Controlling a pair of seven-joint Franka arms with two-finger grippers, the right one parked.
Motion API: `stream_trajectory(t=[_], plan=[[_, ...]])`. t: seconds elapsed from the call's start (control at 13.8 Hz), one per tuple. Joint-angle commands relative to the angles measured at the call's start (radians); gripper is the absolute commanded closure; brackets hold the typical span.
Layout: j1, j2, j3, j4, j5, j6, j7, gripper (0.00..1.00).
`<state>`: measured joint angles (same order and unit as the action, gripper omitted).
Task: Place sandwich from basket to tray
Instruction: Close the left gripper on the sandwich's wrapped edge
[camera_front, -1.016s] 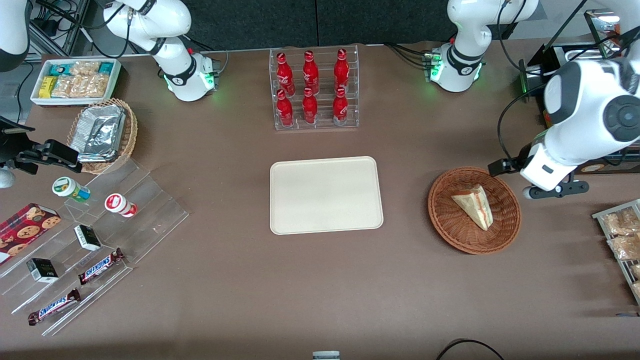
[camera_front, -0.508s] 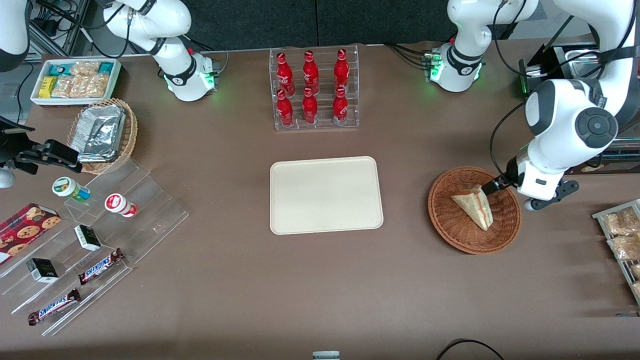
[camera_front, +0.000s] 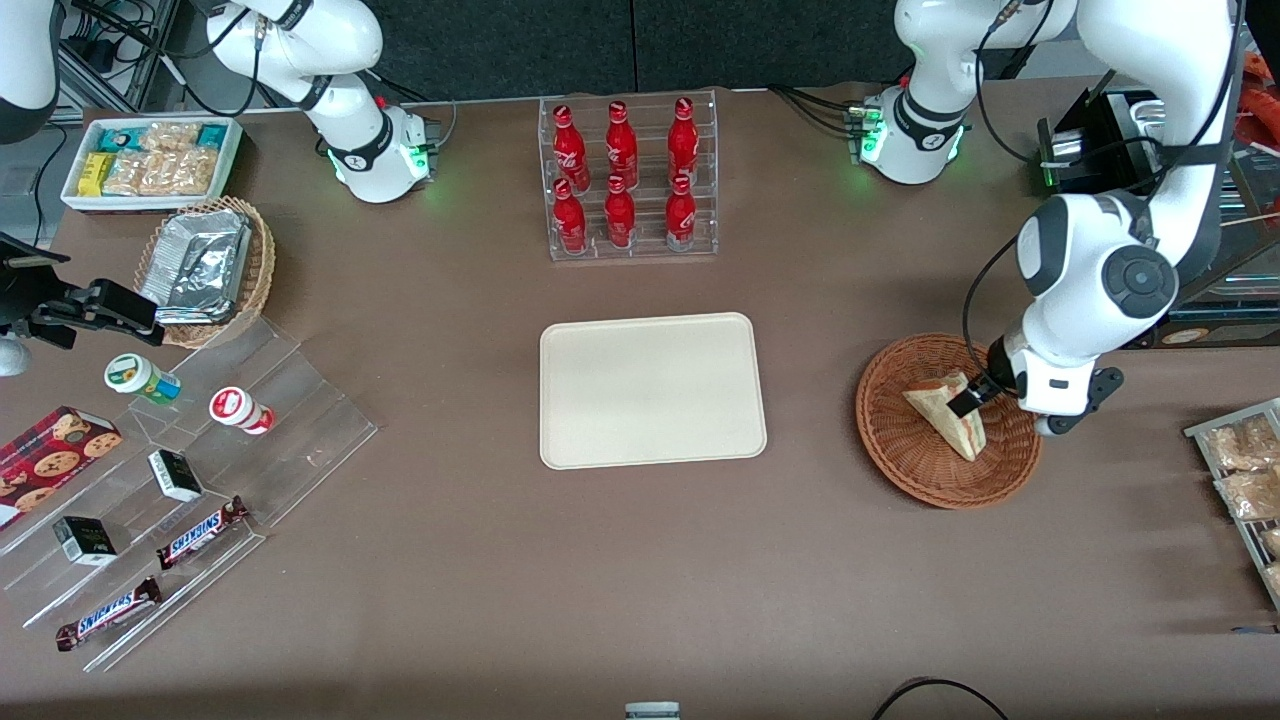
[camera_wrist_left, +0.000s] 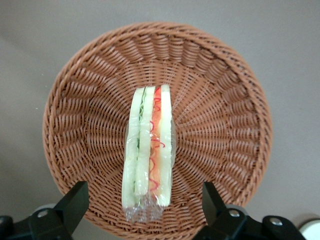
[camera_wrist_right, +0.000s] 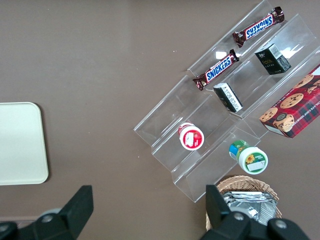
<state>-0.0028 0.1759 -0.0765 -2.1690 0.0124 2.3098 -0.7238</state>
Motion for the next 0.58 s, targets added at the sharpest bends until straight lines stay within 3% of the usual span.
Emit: stream_trajectory(t=[0.0,0.36,0.44,0.51], plan=[[-0.010,0.033,0.004,-0.015,-0.003,0.031,-0.013,0.00],[-0.010,0.091,0.004,-0.028,-0.008,0.082,-0.013,0.01],[-0.008,0.097,0.003,-0.029,-0.009,0.076,-0.011,0.10],[-0.008,0.106,0.003,-0.034,-0.009,0.071,-0.013,0.28]])
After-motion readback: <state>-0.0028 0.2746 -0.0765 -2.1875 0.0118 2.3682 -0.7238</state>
